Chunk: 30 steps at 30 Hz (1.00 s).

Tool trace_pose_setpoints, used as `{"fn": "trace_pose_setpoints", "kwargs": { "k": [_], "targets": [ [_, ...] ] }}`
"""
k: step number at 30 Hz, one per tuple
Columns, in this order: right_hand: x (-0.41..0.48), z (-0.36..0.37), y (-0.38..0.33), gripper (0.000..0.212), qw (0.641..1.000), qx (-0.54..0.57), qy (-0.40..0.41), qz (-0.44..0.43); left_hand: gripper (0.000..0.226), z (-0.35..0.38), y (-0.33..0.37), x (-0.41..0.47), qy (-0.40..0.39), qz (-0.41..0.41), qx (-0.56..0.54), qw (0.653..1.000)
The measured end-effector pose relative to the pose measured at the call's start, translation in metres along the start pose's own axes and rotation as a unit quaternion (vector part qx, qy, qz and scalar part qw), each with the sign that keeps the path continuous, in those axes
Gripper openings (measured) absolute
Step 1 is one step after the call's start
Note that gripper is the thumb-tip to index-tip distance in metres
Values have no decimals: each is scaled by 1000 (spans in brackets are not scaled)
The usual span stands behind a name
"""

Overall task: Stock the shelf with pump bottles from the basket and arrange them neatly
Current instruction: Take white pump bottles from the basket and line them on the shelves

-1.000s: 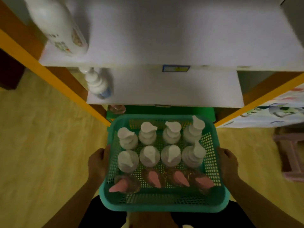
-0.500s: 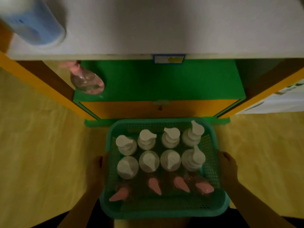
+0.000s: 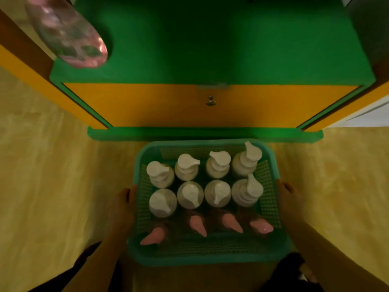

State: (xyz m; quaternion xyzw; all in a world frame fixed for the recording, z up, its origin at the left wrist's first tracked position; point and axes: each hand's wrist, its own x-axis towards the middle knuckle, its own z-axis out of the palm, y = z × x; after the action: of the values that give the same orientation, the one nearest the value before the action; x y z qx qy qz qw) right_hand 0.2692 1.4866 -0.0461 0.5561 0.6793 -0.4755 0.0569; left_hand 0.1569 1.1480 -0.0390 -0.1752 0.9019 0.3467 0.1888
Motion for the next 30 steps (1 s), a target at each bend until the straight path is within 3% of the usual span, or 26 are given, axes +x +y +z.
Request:
{"fn": "trace_pose_setpoints", "kwargs": {
  "k": [5, 10, 17, 19, 21, 23, 26, 30],
  "targets": [
    [16, 4, 5, 31, 1000, -1, -4, -10, 29, 17, -3, 10, 4, -22, -8, 1000],
    [21, 5, 12, 34, 1000, 16, -1, -15, 38, 26, -9, 29, -11, -11, -21, 1000],
    [20, 1, -4, 30, 997, -52, -27, -45, 34, 31, -1, 36, 23, -13, -31, 999],
    [19, -6, -15, 31, 994, -89, -51, -41, 32, 26, 2, 37, 9, -12, 6, 1000],
    [21, -11, -31, 30, 989, -133, -37, -48, 34, 13, 7, 41, -43, 14, 121, 992],
    [18, -15, -53, 36, 982, -157, 40, -101, 32, 1, 22, 43, -62, 37, 183, 980],
    [0, -16, -89, 36, 950, -140, 111, -256, 37, -10, 55, 38, -51, 112, 176, 977],
    [-32, 4, -130, 27, 897, -170, 11, -408, 59, -19, 83, 34, -107, 230, 146, 956]
  ]
}}
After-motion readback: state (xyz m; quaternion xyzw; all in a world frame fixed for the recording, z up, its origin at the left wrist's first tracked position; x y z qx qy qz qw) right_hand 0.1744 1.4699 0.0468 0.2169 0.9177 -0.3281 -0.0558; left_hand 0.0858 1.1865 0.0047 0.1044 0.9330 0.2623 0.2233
